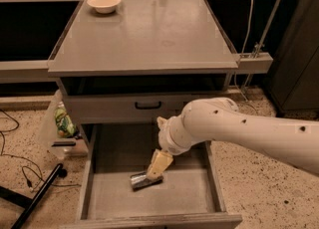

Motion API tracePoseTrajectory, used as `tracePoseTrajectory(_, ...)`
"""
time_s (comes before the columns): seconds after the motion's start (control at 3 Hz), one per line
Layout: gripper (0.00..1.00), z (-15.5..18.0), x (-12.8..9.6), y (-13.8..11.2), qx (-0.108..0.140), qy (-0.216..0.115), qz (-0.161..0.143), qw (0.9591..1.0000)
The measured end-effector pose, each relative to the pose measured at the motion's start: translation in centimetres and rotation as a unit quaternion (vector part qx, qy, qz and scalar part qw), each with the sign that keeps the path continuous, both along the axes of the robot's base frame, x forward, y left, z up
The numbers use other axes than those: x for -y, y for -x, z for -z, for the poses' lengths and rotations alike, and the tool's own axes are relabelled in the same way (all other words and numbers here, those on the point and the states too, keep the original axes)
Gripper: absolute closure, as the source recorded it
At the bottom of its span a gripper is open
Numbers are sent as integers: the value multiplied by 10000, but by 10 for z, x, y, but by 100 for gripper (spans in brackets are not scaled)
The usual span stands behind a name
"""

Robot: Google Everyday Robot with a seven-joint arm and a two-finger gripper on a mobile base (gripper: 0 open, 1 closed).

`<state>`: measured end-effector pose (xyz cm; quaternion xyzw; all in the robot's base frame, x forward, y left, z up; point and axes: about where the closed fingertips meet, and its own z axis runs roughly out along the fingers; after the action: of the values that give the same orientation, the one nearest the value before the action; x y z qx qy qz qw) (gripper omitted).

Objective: Pick redbull can from middle drawer and place on counter

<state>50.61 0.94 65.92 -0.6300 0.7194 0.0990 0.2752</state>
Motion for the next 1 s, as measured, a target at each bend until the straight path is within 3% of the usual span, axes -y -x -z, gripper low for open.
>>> tracePoseTrajectory(0.33,0,37,-28,-17,-153,-297,-263,9991)
tracePoseTrajectory(0.67,0,83,-60,-25,-461,-520,-595,9958)
tracePoseTrajectory(1.0,0,114,-72,-22,-740,-721,-800,9914)
